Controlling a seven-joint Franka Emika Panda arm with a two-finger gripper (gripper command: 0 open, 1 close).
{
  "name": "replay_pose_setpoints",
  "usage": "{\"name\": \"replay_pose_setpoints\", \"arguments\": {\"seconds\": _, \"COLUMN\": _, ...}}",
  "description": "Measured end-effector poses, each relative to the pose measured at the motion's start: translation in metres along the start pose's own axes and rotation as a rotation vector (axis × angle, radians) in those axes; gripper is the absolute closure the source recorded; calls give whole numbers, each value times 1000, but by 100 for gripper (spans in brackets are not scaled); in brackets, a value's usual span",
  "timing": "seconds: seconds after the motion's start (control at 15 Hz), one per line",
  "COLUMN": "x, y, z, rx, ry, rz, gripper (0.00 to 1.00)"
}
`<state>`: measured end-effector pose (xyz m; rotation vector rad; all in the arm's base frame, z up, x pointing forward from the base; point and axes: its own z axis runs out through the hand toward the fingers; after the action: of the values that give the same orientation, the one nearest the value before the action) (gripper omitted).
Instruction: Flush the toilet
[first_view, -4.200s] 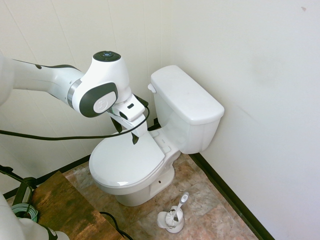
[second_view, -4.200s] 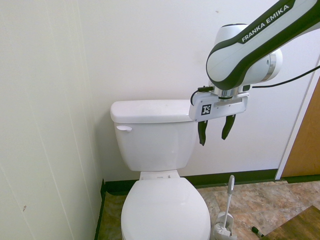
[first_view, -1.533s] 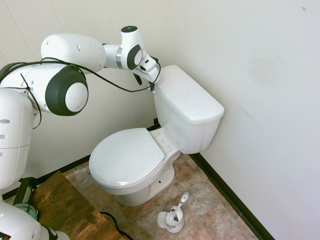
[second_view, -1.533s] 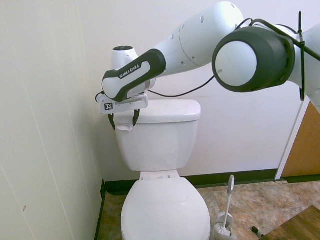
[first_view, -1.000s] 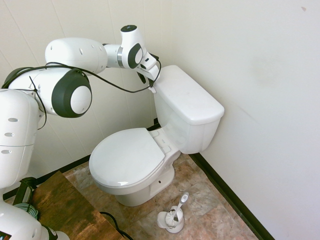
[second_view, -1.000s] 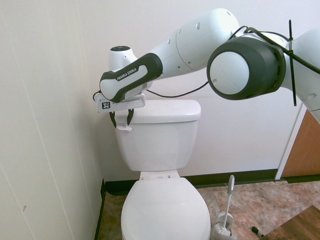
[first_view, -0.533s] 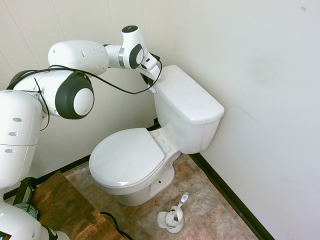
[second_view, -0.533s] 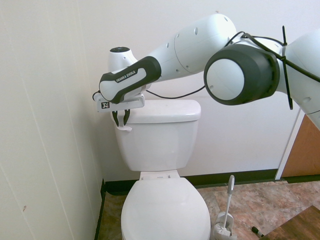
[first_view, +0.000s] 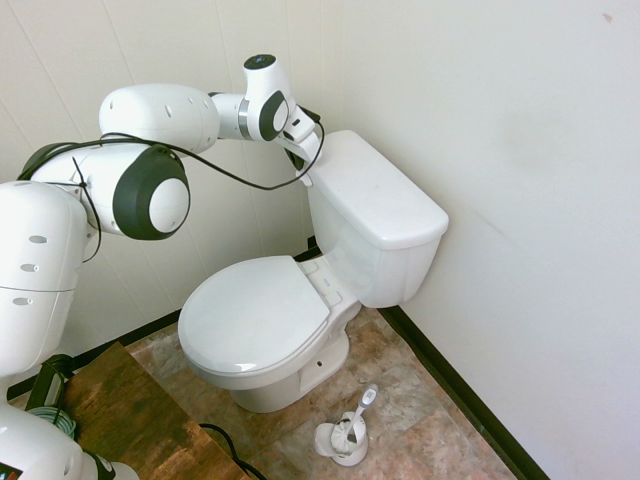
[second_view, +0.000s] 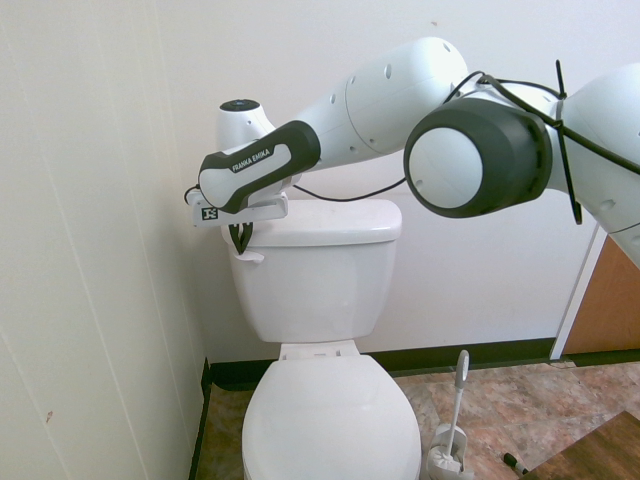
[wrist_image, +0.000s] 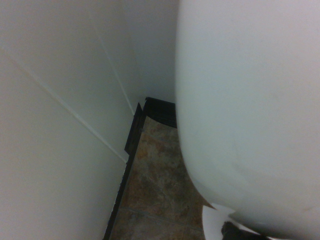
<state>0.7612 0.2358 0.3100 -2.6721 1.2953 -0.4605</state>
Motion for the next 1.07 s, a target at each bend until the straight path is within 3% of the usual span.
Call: {"name": "replay_pose_setpoints", "arguments": {"seconds": 1.07, "x": 2, "y": 5, "z": 28, "rx": -3, "ry": -29, "rz": 39, "gripper": 100}}
